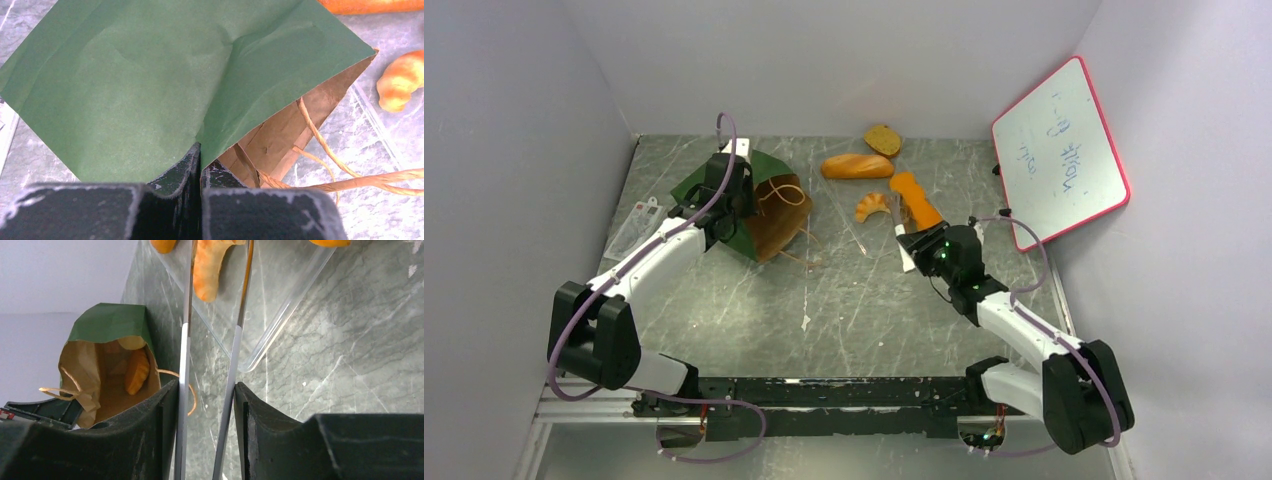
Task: Take the fake bread out of the paper bag
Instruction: Place the fake bread in the container.
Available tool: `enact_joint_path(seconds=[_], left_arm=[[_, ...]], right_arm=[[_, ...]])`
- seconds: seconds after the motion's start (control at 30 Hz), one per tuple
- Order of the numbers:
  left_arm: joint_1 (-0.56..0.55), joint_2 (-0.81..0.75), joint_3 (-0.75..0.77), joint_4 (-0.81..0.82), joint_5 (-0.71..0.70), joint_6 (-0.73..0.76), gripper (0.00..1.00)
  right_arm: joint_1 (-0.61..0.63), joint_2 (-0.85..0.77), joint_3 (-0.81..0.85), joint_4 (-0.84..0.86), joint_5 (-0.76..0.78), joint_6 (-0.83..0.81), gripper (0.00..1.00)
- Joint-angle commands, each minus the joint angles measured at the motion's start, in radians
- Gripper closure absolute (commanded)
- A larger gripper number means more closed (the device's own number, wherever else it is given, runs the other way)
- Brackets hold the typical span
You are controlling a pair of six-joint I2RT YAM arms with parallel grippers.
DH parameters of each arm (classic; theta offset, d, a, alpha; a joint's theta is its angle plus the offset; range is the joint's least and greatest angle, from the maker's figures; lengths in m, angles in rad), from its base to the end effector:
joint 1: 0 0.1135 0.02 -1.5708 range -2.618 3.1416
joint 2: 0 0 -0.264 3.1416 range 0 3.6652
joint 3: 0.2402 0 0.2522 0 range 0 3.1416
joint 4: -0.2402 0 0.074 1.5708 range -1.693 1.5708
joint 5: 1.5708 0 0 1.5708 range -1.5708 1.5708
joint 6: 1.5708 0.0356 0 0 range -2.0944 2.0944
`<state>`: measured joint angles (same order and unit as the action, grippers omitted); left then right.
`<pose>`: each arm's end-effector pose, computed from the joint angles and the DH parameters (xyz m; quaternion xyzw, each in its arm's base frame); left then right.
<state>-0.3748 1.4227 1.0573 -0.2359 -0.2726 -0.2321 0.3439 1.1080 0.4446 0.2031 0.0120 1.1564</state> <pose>0.3018 -0.1084 0.2819 -0.0007 0.8789 -0.0232 0.4765 0.2169 0.0772 0.1975 0.3387 0.7793 0.3556 0.3891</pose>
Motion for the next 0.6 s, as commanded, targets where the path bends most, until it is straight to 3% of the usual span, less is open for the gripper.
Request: enact_joint_path(seconds=[0.0, 0.57], left_arm=[[-0.003, -0.02, 0.008, 0.018, 0.026, 0.004, 0.93], [-0.003, -0.024, 0.018, 0.006, 0.038, 0.022, 0.93]], right_arm=[[-0.02, -0.037, -0.004, -0.005, -0.029, -0.017, 0.54], [-0.017, -0.211, 0.043, -0.21, -0.022, -0.085, 0.53]])
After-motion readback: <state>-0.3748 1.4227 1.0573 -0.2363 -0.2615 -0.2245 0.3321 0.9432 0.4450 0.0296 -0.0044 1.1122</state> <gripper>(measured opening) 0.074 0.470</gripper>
